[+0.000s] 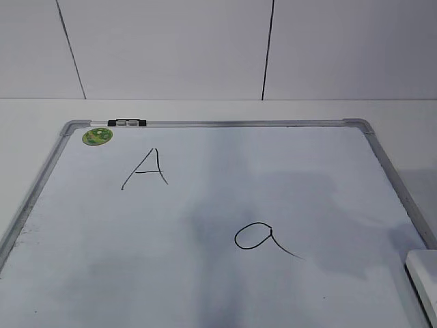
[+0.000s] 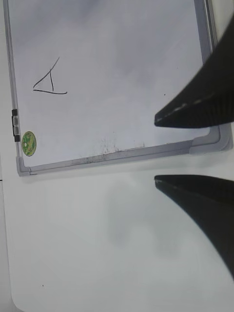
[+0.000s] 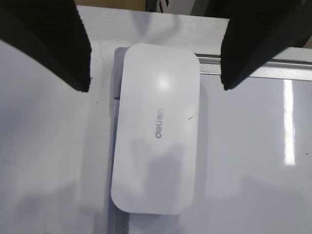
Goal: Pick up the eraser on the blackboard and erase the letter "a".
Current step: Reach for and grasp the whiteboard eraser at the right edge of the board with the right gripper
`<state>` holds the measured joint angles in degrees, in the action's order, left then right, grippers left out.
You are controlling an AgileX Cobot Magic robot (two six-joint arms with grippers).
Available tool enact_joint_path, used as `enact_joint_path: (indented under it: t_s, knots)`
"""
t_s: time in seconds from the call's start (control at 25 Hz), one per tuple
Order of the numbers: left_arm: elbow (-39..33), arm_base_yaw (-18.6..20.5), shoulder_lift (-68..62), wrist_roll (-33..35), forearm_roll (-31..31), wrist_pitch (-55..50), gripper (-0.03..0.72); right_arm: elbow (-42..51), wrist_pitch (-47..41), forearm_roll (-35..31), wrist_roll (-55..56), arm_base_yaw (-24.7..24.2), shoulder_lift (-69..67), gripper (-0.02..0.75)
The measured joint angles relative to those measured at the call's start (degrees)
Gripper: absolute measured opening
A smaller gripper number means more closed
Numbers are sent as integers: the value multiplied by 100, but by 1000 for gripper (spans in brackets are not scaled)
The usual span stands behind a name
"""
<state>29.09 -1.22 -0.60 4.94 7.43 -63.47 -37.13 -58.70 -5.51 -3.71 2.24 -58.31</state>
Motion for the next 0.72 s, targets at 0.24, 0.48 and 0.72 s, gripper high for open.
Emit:
enact_joint_path:
  t_s: [0.24,0.48,0.72]
  knots:
    - [0,0,0,0,0,0,245,0,-10,-35,0,0,-265,675]
    - [0,0,0,0,0,0,245,0,-81,-44,0,0,-1047,676]
    - [0,0,0,0,0,0,245,-12,111,-32,0,0,-1316,675]
